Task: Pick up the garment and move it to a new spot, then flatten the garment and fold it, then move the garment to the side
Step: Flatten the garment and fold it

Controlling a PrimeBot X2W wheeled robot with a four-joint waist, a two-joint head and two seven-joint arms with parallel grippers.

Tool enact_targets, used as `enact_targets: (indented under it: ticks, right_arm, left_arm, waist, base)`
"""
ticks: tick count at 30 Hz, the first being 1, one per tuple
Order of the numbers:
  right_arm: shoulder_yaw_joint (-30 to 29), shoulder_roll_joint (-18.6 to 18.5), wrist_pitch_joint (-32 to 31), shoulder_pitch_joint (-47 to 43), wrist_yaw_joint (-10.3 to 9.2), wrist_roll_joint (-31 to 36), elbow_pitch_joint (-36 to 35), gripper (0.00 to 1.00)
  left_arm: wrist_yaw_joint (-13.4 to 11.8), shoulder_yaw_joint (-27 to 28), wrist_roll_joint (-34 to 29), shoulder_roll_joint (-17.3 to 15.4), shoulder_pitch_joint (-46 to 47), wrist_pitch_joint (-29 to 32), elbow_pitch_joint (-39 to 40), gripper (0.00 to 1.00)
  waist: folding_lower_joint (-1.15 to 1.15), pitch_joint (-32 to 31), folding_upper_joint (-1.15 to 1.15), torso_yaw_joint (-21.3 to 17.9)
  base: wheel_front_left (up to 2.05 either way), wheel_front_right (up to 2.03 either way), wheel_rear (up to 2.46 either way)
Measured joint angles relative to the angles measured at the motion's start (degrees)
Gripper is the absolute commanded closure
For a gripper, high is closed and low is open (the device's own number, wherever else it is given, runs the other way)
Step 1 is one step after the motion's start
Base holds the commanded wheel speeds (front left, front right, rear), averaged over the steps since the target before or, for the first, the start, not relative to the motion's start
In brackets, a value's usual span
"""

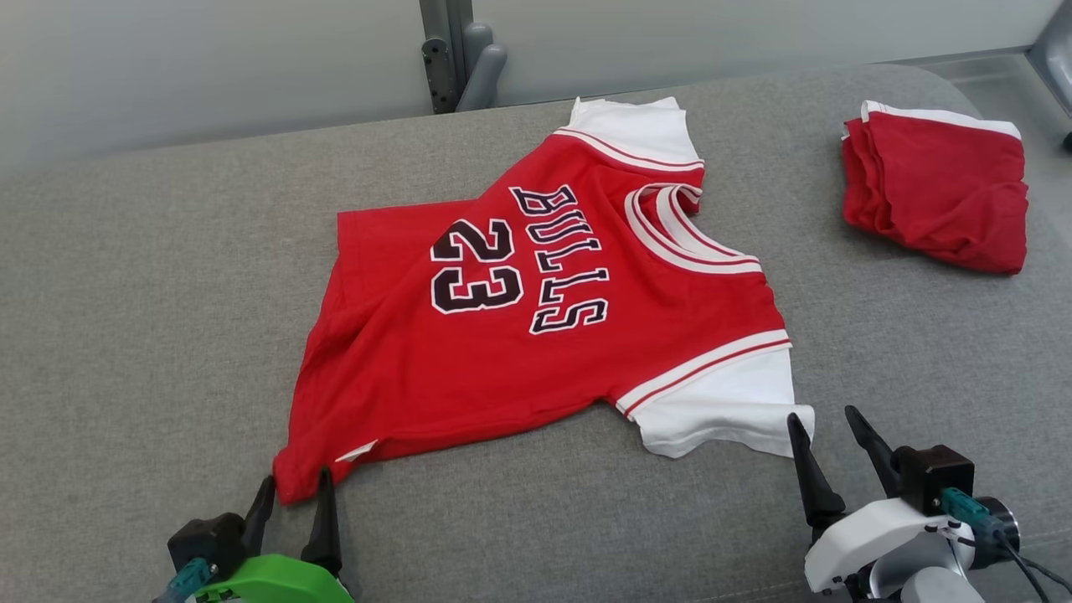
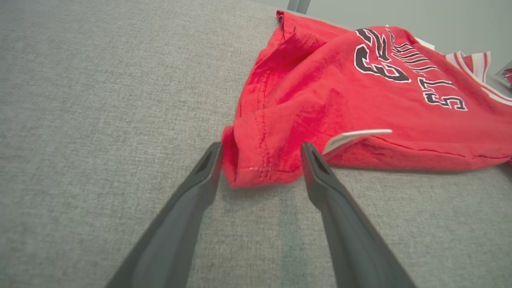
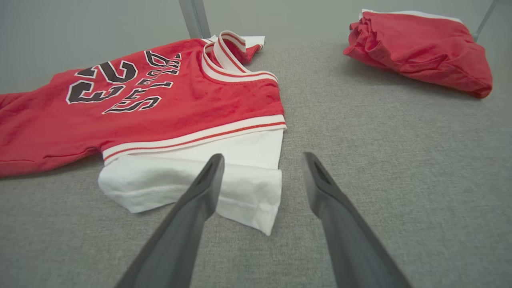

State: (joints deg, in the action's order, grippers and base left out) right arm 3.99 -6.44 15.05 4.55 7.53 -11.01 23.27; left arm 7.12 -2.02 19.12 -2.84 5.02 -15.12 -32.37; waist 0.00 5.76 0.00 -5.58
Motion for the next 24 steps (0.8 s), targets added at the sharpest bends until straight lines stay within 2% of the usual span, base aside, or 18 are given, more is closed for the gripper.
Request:
enact_targets:
  ticks: [2, 3, 15, 24]
  right_arm:
    - [0.0, 0.0, 0.0, 0.4, 0.00, 0.0, 0.0, 0.00]
    - [0.0, 0.0, 0.0, 0.5, 0.00, 0.0, 0.0, 0.00]
    - [0.7, 0.0, 0.0, 1.0, 0.00, -1.7, 4.0, 0.00]
    - [1.2, 0.5, 0.0, 3.5, 0.00, -3.0, 8.0, 0.00]
  left_arm:
    - [0.1, 0.1, 0.0, 0.0, 0.4, 0.0, -0.1, 0.56]
    - [0.1, 0.1, 0.0, 0.0, 0.4, 0.0, -0.1, 1.00]
    - [0.2, 1.9, 0.2, 0.0, 1.5, 0.0, -0.1, 1.00]
    - [0.3, 0.9, -0.9, 0.0, 1.8, 0.0, 0.6, 1.00]
  waist:
    - [0.00, 0.4, 0.00, -0.2]
    - [0.00, 0.6, 0.00, -0.3]
    - [0.00, 2.2, 0.00, -0.1]
    - [0.00, 3.5, 0.00, 1.3]
  base:
    - [0.00, 0.00, 0.00]
    - [0.00, 0.00, 0.00]
    - [0.00, 0.00, 0.00]
    - [0.00, 0.00, 0.00]
